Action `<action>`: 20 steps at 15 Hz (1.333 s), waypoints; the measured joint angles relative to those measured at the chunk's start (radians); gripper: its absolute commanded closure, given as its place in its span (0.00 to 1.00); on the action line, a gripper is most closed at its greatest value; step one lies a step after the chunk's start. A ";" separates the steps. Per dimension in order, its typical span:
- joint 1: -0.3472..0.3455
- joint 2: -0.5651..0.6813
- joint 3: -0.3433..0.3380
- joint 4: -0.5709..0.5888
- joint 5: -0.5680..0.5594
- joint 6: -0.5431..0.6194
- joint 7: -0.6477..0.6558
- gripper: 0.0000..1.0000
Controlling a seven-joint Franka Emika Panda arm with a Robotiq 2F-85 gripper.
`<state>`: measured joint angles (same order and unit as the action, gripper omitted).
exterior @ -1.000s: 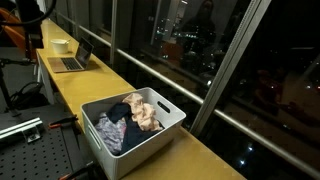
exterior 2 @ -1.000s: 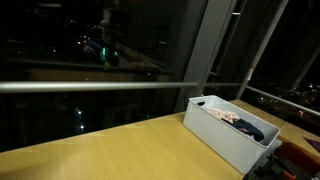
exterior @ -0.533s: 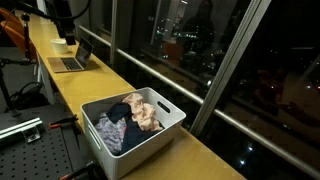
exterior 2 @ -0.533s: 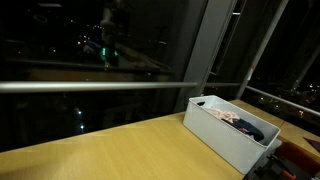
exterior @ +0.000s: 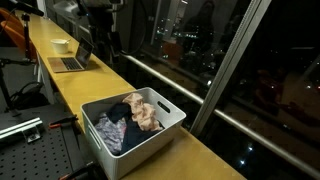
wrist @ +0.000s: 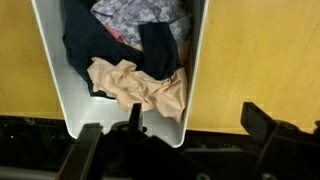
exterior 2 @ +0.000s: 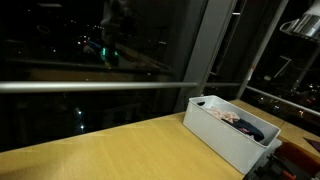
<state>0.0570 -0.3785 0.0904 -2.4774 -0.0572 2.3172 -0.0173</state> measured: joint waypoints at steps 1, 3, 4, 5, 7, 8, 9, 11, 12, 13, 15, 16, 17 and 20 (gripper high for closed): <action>-0.004 0.055 -0.014 0.021 0.000 0.028 -0.018 0.00; -0.009 0.164 -0.045 0.062 0.005 0.082 -0.055 0.00; -0.010 0.215 -0.059 0.081 0.009 0.105 -0.074 0.00; -0.013 0.265 -0.069 0.098 0.012 0.125 -0.089 0.00; -0.023 0.353 -0.078 0.129 0.009 0.162 -0.102 0.00; -0.029 0.391 -0.079 0.143 0.005 0.179 -0.104 0.00; -0.034 0.427 -0.082 0.159 0.003 0.192 -0.107 0.00; -0.047 0.486 -0.086 0.196 -0.015 0.199 -0.108 0.00; -0.053 0.515 -0.090 0.220 -0.032 0.199 -0.107 0.00; -0.058 0.545 -0.096 0.246 -0.044 0.199 -0.107 0.00; -0.065 0.598 -0.106 0.295 -0.062 0.199 -0.107 0.00; -0.067 0.622 -0.108 0.318 -0.069 0.199 -0.108 0.00; -0.068 0.644 -0.108 0.341 -0.072 0.199 -0.108 0.00; -0.067 0.713 -0.107 0.398 -0.071 0.199 -0.108 0.00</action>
<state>-0.0100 0.3342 -0.0161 -2.0795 -0.1284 2.5157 -0.1257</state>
